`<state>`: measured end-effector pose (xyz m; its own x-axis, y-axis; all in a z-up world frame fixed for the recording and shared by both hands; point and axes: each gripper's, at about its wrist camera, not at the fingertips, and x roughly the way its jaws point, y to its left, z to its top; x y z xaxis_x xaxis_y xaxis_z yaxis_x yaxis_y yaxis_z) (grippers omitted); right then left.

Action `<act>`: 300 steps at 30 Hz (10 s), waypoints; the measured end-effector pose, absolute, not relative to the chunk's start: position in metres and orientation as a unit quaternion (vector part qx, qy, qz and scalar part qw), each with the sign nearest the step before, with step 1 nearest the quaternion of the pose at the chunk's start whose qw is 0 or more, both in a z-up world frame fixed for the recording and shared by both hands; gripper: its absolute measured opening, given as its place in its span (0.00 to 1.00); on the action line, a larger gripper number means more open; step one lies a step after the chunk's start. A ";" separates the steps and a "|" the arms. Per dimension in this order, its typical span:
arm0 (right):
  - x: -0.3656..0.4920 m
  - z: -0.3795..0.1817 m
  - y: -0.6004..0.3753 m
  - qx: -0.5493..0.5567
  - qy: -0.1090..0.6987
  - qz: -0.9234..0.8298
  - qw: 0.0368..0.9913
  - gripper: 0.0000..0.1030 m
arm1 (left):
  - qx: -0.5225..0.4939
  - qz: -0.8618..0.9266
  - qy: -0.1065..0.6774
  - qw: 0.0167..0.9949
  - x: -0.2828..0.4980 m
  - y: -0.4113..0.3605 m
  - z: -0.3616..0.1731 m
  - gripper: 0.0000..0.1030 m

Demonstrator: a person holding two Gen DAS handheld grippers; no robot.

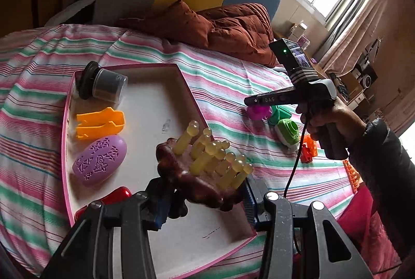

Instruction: Organize rigid objects

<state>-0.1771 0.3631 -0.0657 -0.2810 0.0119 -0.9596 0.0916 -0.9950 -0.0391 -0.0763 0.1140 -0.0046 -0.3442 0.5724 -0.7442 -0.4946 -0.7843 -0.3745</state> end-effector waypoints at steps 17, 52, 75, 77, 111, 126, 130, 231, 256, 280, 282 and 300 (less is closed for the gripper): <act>-0.059 -0.059 0.314 0.585 -0.024 -0.805 0.101 0.32 | -0.457 0.826 -0.049 0.325 -0.041 0.087 0.003 0.46; -0.013 -0.054 0.375 0.526 -0.068 -0.847 -0.046 0.57 | -0.470 0.822 -0.036 0.321 -0.020 0.075 -0.008 0.46; -0.018 -0.055 0.373 0.523 -0.050 -0.850 -0.043 0.57 | -0.472 0.832 0.014 0.293 -0.024 0.097 -0.013 0.46; -0.018 -0.055 0.372 0.523 -0.049 -0.850 -0.043 0.57 | -0.467 0.836 0.024 0.289 -0.024 0.098 -0.012 0.46; -0.019 -0.054 0.367 0.523 -0.032 -0.851 -0.046 0.57 | -0.477 0.832 0.004 0.283 -0.153 0.135 -0.031 0.46; -0.019 -0.054 0.364 0.522 -0.027 -0.851 -0.044 0.57 | -0.459 0.854 0.052 0.237 -0.176 0.142 -0.042 0.62; -0.019 -0.054 0.363 0.522 -0.024 -0.851 -0.045 0.57 | -0.438 0.867 0.039 0.232 -0.151 0.124 -0.024 0.69; -0.069 -0.034 0.195 0.476 -0.002 -0.875 0.085 0.71 | -0.452 0.875 0.005 0.176 -0.037 0.045 -0.021 0.73; -0.047 -0.021 0.263 0.462 -0.007 -0.887 0.014 0.71 | -0.450 0.874 0.025 0.181 -0.029 0.057 -0.018 0.73; -0.002 -0.012 0.455 0.417 -0.153 -0.877 -0.182 0.71 | -0.449 0.867 0.067 0.204 -0.030 0.097 -0.014 0.73; 0.005 -0.010 0.470 0.404 -0.189 -0.872 -0.201 0.71 | -0.450 0.866 0.072 0.208 -0.030 0.103 -0.014 0.73; 0.035 -0.018 0.519 0.377 -0.310 -0.833 -0.260 0.71 | -0.458 0.840 0.103 0.274 -0.035 0.178 -0.016 0.73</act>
